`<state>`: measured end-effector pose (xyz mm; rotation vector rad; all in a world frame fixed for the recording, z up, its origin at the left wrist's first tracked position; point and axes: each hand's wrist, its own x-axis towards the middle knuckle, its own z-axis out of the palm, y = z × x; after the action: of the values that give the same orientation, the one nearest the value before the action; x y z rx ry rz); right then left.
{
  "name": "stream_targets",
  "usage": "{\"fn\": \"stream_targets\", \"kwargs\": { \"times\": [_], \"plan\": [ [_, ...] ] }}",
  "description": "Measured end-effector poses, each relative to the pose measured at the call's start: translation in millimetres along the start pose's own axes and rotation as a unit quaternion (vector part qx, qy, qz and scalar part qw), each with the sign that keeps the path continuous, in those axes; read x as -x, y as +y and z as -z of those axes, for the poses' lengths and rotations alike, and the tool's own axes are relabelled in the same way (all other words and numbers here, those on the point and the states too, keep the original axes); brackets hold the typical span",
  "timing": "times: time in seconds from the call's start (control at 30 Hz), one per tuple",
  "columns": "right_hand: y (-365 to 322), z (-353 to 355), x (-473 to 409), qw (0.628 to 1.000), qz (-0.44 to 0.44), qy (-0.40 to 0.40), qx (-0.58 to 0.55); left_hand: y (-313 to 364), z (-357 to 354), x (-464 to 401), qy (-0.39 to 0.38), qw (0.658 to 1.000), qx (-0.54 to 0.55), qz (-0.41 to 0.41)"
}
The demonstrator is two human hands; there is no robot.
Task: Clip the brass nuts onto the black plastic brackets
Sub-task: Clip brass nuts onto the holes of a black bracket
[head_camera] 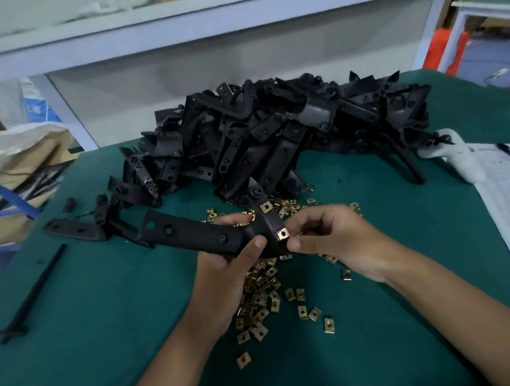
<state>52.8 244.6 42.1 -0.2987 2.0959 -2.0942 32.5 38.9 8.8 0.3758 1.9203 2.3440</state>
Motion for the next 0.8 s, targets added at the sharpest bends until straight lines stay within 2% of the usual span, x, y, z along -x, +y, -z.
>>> {"fn": "stream_targets", "kwargs": {
  "times": [0.17, 0.27, 0.4, 0.57, 0.8],
  "plan": [
    [-25.5, 18.2, 35.3, 0.992, 0.012, 0.107, 0.067, 21.5, 3.3, 6.8, 0.028, 0.999, -0.026, 0.018],
    [-39.5, 45.0, 82.8, 0.972, 0.043, 0.191, 0.130, 40.4, -7.0, 9.9, 0.034, 0.995, -0.096, 0.024],
    [-51.8, 76.0, 167.8, 0.941, 0.055, 0.298, 0.152, 54.7, -70.2, 24.5, -0.075, 0.978, -0.193, 0.012],
    [-55.4, 98.8, 292.3, 0.875, 0.061, 0.458, 0.146, 33.4, -185.4, 54.4, -0.202, 0.967, -0.157, -0.005],
    [-46.7, 114.7, 436.1, 0.779, -0.022, 0.612, 0.135, -8.4, -313.5, 111.2, -0.399, 0.909, -0.118, 0.021]
  ]
}}
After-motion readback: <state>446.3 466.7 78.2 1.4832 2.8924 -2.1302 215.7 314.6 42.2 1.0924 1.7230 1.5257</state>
